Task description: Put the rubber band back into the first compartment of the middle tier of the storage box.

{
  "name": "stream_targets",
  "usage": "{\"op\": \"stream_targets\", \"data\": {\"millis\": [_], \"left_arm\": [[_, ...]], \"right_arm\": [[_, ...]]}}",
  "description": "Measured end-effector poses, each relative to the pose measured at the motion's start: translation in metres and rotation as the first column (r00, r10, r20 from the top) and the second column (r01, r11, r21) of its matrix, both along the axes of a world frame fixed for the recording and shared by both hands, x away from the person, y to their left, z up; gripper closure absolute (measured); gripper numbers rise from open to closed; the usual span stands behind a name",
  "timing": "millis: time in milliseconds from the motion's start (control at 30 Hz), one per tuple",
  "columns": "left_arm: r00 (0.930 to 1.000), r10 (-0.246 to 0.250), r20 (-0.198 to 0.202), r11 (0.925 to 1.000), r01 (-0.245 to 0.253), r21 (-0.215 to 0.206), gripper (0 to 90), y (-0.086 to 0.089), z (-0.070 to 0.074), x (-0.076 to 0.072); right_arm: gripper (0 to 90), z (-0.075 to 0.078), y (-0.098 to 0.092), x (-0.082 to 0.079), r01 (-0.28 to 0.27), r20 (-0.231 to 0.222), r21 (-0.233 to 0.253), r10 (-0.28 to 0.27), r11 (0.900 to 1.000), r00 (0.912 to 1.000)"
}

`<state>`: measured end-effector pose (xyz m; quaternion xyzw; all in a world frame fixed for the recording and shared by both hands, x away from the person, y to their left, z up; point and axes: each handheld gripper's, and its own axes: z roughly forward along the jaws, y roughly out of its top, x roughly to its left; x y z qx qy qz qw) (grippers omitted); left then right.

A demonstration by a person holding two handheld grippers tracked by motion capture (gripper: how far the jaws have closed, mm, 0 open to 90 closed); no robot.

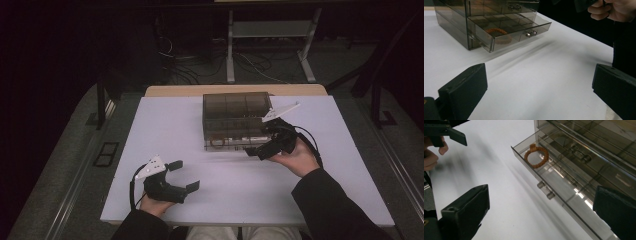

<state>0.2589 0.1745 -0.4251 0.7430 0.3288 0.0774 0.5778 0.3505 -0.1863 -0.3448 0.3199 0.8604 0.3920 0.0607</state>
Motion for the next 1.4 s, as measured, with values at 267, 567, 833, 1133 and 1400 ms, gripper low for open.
{"op": "stream_targets", "data": {"millis": [267, 567, 833, 1133, 1400], "left_arm": [[1.0, 0.0, 0.001, 1.0, 0.0, 0.001, 0.0, 0.0, 0.0, 0.0], [1.0, 0.001, 0.002, 1.0, -0.001, -0.002, 0.0, 0.0, 0.0, 0.0], [1.0, 0.002, -0.001, 1.0, -0.002, -0.002, 0.0, 0.0, 0.0, 0.0], [1.0, 0.002, -0.003, 1.0, -0.002, -0.002, 0.0, 0.0, 0.0, -0.001], [1.0, 0.004, -0.004, 1.0, -0.004, -0.003, 0.0, 0.0, 0.0, -0.001]], "right_arm": [[0.2, -0.003, -0.018, -0.012, 0.027, -0.006, 0.018, -0.027, 0.999, 0.9996], [0.2, -0.008, -0.04, -0.029, 0.066, -0.001, 0.04, -0.066, 0.997, 0.9978], [0.2, -0.02, -0.058, -0.047, 0.1, -0.009, 0.054, -0.1, 0.994, 0.995], [0.3, -0.041, -0.073, -0.062, 0.127, -0.027, 0.073, -0.125, 0.989, 0.9918], [0.2, -0.057, -0.087, -0.075, 0.163, -0.038, 0.084, -0.16, 0.983, 0.9863]]}}
